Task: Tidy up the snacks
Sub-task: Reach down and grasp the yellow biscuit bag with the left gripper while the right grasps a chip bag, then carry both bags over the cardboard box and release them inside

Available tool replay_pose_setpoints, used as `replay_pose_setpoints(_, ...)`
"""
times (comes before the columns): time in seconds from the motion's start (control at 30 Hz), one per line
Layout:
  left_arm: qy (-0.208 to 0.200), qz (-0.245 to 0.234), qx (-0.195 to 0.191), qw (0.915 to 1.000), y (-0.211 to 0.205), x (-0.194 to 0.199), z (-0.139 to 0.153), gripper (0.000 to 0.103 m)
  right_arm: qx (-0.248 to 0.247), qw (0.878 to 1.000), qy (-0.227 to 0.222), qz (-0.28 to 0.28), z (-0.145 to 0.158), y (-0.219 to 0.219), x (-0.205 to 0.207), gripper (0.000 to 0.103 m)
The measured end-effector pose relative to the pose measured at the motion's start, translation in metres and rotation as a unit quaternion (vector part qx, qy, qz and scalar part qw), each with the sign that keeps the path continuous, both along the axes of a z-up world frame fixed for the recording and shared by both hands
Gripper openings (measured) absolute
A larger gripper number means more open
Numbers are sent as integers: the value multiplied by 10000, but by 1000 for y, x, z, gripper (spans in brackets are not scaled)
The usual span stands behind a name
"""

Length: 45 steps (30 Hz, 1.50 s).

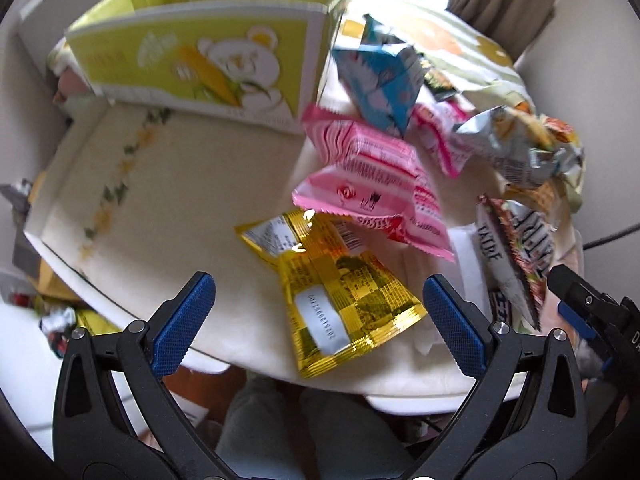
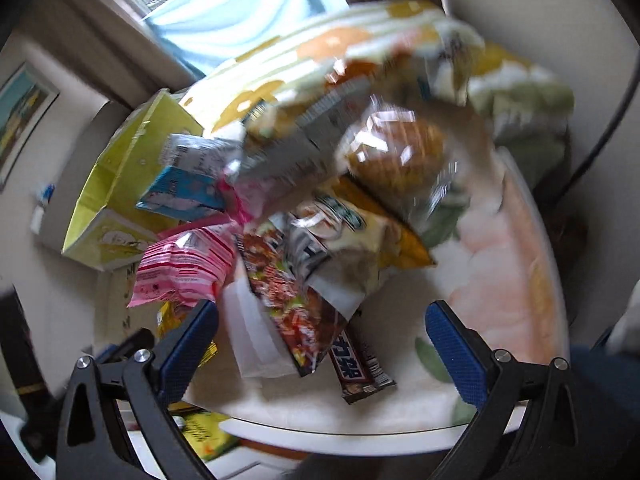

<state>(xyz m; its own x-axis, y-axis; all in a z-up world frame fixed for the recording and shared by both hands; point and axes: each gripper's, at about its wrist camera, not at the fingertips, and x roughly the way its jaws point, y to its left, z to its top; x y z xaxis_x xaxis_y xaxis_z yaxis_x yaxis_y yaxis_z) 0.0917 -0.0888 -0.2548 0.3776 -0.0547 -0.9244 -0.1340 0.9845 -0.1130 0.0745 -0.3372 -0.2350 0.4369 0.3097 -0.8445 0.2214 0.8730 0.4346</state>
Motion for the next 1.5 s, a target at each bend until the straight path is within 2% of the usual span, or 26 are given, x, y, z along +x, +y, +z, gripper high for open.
replay_pose_setpoints(0.13,141,165,5,9998,-7,10,-18,103,465,9985,255,-98,-20,-10,9,103)
replay_pose_setpoints(0.37,275,447,63,9986,-10,23,-40,103,1051,9936,377,-146,-36,-22,27,103)
replay_pose_setpoints(0.47,335,506,66,9981,-10,27,-47,93,1135,9926,379,-188,-40,-24,34,103)
replay_pose_setpoints(0.57,401,526,2,9978,-12,30,-52,88,1185,9918,409,-262,-44,-25,41,103)
replay_pose_setpoints(0.67,440,515,-34,9977,-14,31,-56,74,1178,9920,364,-273,-43,-25,45,103)
replay_pose_setpoints(0.8,425,484,97,9979,-15,31,-58,69,1169,9922,304,-324,-41,-28,47,103)
replay_pose_setpoints(0.9,420,475,119,9979,-15,32,-58,66,962,9945,278,-292,-38,-28,50,93)
replay_pose_setpoints(0.93,422,477,125,9979,-15,32,-58,65,870,9955,264,-259,-37,-29,50,86)
replay_pose_setpoints(1.0,416,492,129,9978,-15,31,-57,63,859,9957,246,-246,-36,-26,53,84)
replay_pose_setpoints(1.07,408,510,124,9978,-13,28,-54,62,859,9959,234,-185,-37,-25,51,73)
replay_pose_setpoints(1.17,383,556,90,9977,-7,16,-48,60,855,9961,183,-68,-34,-23,50,64)
replay_pose_setpoints(1.5,155,693,81,9974,6,3,-14,59,709,9966,94,403,-9,-7,34,61)
